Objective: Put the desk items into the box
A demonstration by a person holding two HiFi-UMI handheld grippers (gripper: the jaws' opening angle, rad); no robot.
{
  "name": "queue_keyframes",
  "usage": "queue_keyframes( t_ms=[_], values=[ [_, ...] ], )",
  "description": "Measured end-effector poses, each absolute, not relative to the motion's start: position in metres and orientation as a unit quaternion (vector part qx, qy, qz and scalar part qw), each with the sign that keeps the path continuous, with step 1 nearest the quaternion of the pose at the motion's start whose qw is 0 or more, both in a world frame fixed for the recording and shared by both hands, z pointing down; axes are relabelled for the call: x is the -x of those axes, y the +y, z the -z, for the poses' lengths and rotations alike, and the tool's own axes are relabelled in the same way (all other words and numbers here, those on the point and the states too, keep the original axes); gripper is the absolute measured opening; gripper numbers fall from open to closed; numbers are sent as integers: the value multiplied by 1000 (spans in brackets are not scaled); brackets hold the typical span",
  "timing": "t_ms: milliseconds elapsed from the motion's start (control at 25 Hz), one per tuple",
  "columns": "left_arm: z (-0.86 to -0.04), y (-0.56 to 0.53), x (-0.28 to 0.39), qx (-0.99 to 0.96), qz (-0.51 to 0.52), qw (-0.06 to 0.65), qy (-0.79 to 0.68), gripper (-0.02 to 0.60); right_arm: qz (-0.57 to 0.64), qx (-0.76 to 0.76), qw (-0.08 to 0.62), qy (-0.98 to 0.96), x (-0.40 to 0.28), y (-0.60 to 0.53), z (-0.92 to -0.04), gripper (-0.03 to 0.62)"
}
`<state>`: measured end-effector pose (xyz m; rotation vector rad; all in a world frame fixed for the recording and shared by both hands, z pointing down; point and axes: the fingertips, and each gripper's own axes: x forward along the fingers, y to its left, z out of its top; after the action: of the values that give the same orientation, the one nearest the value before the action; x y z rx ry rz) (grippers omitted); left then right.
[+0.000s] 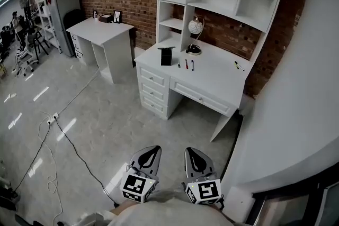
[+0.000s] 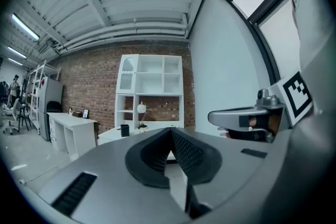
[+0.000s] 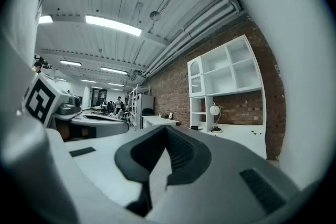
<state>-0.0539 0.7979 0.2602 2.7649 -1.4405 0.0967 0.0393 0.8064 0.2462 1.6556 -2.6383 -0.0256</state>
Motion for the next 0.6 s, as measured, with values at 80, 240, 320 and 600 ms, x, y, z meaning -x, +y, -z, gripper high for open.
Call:
queue_keyframes(
  t_ms=[80, 240, 320, 600],
  values=[
    [-262, 795, 55, -889, -32, 11, -457, 3, 10, -529, 1, -849, -36, 803, -244, 17],
    [-266, 789, 62, -891, -37, 15, -453, 3, 2, -515, -24, -857, -24, 802, -242, 17],
    [-269, 785, 66, -890, -39, 17, -453, 3, -5, -517, -20, -856, -21, 800, -247, 17],
    [-270, 754, 75, -887, -34, 10, -461, 3, 6, -530, -23, -848, -27, 764, -249, 17]
  ],
)
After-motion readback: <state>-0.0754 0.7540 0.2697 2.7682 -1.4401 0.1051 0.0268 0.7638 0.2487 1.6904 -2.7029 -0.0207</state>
